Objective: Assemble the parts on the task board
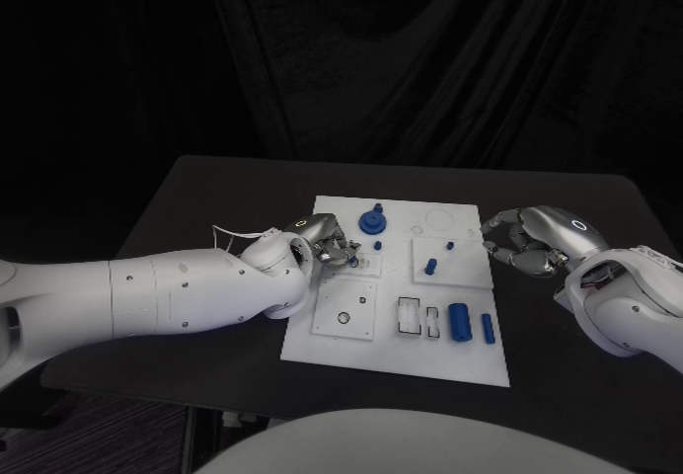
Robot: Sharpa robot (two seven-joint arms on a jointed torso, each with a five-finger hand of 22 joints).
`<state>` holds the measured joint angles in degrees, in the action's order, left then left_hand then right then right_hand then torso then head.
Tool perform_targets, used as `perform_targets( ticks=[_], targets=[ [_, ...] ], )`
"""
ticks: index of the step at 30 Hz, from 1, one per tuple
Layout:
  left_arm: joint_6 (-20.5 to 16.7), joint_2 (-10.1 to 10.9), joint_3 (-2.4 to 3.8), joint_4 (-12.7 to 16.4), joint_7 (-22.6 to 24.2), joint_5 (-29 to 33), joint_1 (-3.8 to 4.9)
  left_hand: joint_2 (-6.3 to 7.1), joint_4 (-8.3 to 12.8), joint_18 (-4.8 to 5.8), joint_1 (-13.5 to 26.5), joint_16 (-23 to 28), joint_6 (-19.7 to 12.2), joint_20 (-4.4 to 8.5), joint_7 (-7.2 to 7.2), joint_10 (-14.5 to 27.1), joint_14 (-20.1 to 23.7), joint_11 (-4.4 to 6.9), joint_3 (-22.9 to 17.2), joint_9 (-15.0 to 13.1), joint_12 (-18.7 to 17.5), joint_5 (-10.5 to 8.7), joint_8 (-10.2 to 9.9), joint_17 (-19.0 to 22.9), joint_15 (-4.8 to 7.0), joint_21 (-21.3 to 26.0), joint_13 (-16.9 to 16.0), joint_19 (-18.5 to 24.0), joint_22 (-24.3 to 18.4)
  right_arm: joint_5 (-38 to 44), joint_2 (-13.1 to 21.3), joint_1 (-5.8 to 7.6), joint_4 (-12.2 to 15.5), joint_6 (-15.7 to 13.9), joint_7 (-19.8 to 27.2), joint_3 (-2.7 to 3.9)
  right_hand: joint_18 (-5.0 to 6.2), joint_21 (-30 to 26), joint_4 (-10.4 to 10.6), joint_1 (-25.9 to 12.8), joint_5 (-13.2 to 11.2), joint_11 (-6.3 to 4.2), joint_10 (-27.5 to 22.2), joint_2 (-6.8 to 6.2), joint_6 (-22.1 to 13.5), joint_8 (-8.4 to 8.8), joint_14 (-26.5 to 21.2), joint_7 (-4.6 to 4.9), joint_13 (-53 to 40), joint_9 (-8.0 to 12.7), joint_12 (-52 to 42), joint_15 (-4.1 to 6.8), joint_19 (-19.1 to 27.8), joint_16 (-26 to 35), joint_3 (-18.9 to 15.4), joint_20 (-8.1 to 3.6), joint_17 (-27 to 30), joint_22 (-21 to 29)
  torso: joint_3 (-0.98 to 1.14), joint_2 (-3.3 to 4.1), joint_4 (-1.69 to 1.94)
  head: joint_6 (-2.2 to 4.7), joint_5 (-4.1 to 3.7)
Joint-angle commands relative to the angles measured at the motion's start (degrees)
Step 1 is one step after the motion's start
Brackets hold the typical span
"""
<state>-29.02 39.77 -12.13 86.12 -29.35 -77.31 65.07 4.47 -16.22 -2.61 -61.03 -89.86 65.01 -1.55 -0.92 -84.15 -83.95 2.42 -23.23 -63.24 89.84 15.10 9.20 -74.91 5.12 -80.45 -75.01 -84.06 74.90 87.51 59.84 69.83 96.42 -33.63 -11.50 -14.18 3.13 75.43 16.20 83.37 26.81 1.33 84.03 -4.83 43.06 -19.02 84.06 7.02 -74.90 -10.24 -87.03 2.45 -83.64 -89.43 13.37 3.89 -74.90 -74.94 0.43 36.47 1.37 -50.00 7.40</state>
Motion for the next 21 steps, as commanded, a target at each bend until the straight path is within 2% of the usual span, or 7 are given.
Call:
perform_targets(
  ticks=[1, 21],
  targets=[
    [-0.69, -0.06, 0.03, 0.06, 1.33, -0.19, -0.18, -0.04, -0.05, 0.31, 0.70, -0.14, 0.44, 0.47, -0.06, -5.85, -6.05, 0.39, 0.55, 0.11, 0.16, -0.30, -0.38, -15.09, 0.28, 0.17, -14.99, -1.54, 12.01, 0.34, 0.09, -0.15, 0.10, -0.12, -0.23, 0.03, 0.16, -0.17, 0.16, -0.29, 0.37, 0.28, 3.02, -0.41, 0.18, -0.03, 5.71, 0.22, -11.21, 0.09, 0.28, -0.14, -0.18, 0.17, 0.03, -0.04, -14.33, -10.67, 0.03, 0.00, -0.03, 0.00, 0.03],
    [1.51, 0.61, 0.03, 0.82, 1.87, -0.18, -0.47, -0.21, -0.32, 0.23, 1.18, -0.14, 0.50, 0.46, -0.10, -5.85, -6.05, 0.35, 1.39, 0.20, 0.16, -0.43, -0.49, -15.09, 0.25, 0.56, -14.99, -1.38, 11.90, 0.33, 0.08, -0.27, 0.00, 0.12, -0.44, 0.03, 0.15, -0.13, 0.14, -0.39, 0.55, 0.29, 3.03, -0.28, 0.38, -0.12, 5.71, 0.17, -11.20, 0.14, 0.29, -0.17, -0.21, 0.18, 0.13, -0.01, -14.32, -10.68, 0.01, -0.11, -0.05, 0.00, 0.24]
  ],
)
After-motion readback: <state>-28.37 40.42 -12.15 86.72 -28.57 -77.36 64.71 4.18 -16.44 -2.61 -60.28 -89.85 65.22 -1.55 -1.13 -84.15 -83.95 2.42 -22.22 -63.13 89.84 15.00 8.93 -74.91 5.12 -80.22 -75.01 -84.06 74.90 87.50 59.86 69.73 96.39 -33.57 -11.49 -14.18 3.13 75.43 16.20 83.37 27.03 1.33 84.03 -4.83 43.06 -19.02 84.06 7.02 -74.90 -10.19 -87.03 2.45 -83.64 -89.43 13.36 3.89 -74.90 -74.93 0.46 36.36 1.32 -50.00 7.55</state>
